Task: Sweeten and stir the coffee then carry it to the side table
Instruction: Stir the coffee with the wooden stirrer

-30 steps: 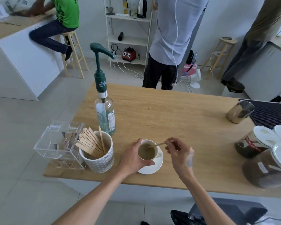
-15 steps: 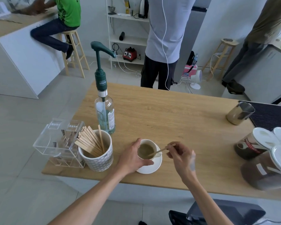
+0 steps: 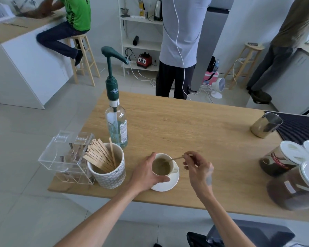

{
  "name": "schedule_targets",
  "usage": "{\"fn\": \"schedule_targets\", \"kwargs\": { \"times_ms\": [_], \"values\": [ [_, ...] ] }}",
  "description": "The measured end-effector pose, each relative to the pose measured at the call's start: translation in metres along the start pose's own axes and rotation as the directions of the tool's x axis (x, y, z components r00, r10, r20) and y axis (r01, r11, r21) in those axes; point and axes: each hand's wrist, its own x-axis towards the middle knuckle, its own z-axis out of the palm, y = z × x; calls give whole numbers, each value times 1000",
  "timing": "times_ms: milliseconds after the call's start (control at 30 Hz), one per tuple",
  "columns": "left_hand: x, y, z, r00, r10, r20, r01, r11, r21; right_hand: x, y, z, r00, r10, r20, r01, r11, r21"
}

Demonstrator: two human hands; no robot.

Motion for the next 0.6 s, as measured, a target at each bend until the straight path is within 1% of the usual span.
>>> {"fn": "schedule_targets", "kwargs": {
  "times_ms": [67, 100, 133, 267, 300, 367, 467, 500, 600],
  "values": [
    [1, -1, 1, 1000, 5, -2, -5, 1000, -3, -4, -2, 3, 994, 19, 111, -23, 999, 34],
    [1, 0, 1, 1000, 5, -2, -5, 1000, -5, -4, -1, 0, 989, 31, 147, -36, 999, 36],
    [1, 0, 1, 1000, 4, -4, -4, 1000, -6, -3, 0, -4, 988, 39, 152, -44, 999, 32],
    [0, -1, 0, 1000, -13, 6, 13, 1000, -12, 4, 7, -12, 1000, 25, -1, -25, 1000, -3],
    [0, -1, 0, 1000, -13, 6, 13, 1000, -8, 4, 6, -9, 1000, 23, -13, -23, 1000, 13],
    [1, -2, 1, 1000, -13, 3, 13, 1000, -3, 1, 2, -1, 999, 20, 33, -21, 999, 47],
    [1, -3, 2, 1000, 0, -5, 0, 1000, -12, -1, -2, -3, 989, 24, 145, -29, 999, 34],
    [1, -3, 3, 1000, 5, -8, -5, 1000, -22, 1, 0, -6, 990, 29, 140, -32, 999, 18],
    [0, -3, 3, 1000, 10, -8, -10, 999, -34, 9, 7, -11, 999, 19, 39, -17, 999, -37]
  ]
}}
